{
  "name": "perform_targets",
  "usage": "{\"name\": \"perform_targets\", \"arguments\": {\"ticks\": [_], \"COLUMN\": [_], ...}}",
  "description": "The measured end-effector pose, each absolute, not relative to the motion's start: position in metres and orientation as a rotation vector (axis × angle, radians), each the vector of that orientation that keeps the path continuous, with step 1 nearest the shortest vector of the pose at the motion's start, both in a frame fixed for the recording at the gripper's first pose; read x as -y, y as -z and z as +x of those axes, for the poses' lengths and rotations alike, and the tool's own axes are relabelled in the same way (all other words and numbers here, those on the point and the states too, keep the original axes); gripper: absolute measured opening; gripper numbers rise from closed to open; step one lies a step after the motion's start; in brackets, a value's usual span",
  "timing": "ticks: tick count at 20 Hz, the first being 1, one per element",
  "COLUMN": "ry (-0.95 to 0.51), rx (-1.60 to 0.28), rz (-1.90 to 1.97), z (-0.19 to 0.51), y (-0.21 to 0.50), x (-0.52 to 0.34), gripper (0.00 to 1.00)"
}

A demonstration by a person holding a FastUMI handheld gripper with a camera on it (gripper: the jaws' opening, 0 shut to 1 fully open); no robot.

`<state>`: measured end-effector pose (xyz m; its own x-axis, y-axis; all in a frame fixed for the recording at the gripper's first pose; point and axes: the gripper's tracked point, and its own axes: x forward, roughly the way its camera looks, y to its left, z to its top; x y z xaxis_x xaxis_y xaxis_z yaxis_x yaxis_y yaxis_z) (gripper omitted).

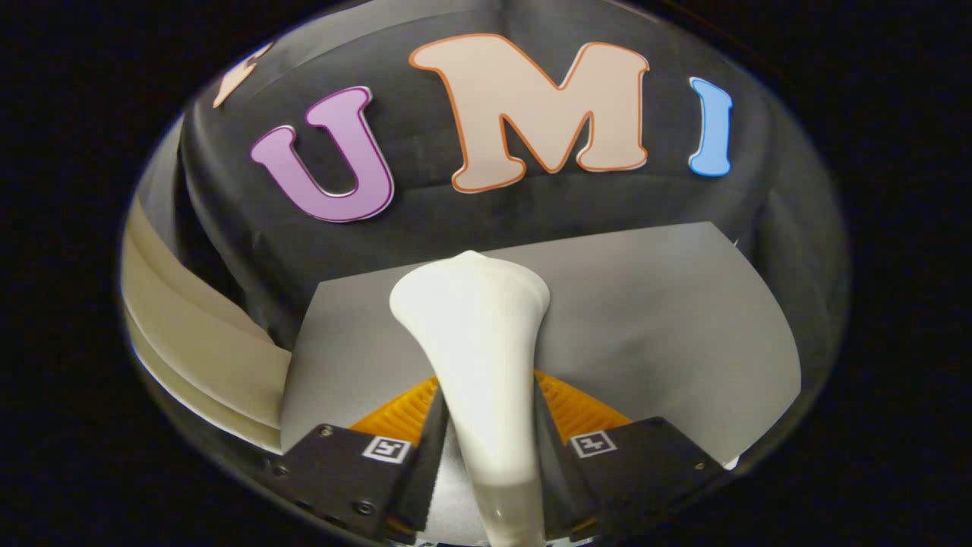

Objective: Iron the clothes twice with a garment steamer, once on the left side and once on the right side.

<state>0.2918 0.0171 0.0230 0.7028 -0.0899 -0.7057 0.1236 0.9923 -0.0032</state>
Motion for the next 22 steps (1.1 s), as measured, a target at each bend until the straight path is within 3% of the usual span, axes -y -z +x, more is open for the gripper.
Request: {"name": "perform_targets", "arguments": {"ticks": [3, 6, 15, 22], "ry": [0.072, 0.065, -0.032, -0.119], "rx": [-0.792, -0.655, -0.297, -0.259], "rz": [0.013, 0.009, 0.021, -0.007], "z": [0.284, 0.283, 0.193, 0.102], "y": [-0.021, -0.041, -0.101, -0.045], "x": [-0.016, -0.01, -0.02, -0.042], "gripper": [0.56, 0.46, 0.39, 0.38]}}
